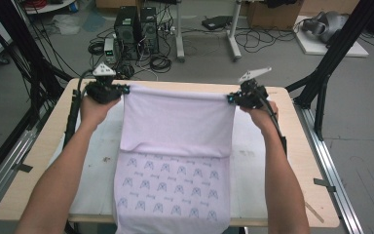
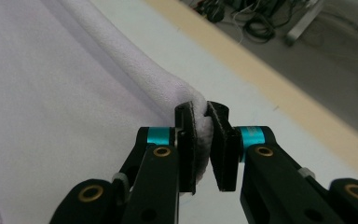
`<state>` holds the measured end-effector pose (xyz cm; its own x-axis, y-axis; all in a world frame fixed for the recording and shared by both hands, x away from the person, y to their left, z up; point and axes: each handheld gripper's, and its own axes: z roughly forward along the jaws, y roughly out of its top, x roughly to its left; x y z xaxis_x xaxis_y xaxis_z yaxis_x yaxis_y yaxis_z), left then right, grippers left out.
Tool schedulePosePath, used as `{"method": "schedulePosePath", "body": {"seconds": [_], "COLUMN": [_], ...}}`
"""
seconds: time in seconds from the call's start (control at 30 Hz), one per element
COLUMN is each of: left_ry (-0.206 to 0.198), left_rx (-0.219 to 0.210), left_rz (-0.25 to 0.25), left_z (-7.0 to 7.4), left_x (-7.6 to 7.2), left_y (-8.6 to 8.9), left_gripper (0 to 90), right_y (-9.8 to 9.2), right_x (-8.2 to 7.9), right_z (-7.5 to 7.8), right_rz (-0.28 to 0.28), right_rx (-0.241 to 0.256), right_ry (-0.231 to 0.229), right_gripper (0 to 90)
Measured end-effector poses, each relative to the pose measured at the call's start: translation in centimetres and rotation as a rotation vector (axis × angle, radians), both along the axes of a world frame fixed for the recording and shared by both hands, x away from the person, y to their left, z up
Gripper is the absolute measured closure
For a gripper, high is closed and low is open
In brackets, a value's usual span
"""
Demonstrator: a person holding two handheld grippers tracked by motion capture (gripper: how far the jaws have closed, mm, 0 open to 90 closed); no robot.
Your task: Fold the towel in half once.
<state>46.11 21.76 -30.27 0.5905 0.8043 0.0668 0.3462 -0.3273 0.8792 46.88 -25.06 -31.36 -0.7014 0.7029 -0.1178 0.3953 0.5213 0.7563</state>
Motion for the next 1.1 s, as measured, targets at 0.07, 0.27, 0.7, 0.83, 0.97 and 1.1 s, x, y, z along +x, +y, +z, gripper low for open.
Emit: {"method": "schedulePosePath", "body": {"seconds": [0.07, 0.27, 0.7, 0.83, 0.97, 1.1], "left_ry": [-0.024, 0.076, 0.141, 0.189, 0.225, 0.258], "left_rx": [0.023, 0.023, 0.026, -0.005, 0.014, 0.068], "left_rz": [0.016, 0.08, -0.111, -0.199, -0.275, -0.311], "left_z": [0.8, -2.6, -8.4, -10.0, -11.7, -12.4], "left_x": [0.2, 0.2, -5.5, -7.5, -8.9, -9.1], "left_y": [0.0, 1.8, 1.4, 0.9, 0.1, -0.5], "left_gripper": [84.7, 52.2, 54.2, 56.7, 53.1, 53.9], "right_y": [0.0, 0.1, 1.5, 1.2, 1.0, 0.9], "right_x": [0.5, 0.9, -5.0, -7.1, -8.4, -8.8], "right_z": [1.8, -0.9, -5.8, -8.1, -10.2, -11.4], "right_rz": [-0.004, -0.009, 0.099, 0.112, 0.135, 0.125], "right_rx": [0.028, 0.046, 0.025, 0.05, 0.053, 0.051], "right_ry": [-0.027, 0.058, 0.147, 0.149, 0.183, 0.221], "right_gripper": [77.5, 49.9, 46.6, 47.5, 47.3, 46.1]}}
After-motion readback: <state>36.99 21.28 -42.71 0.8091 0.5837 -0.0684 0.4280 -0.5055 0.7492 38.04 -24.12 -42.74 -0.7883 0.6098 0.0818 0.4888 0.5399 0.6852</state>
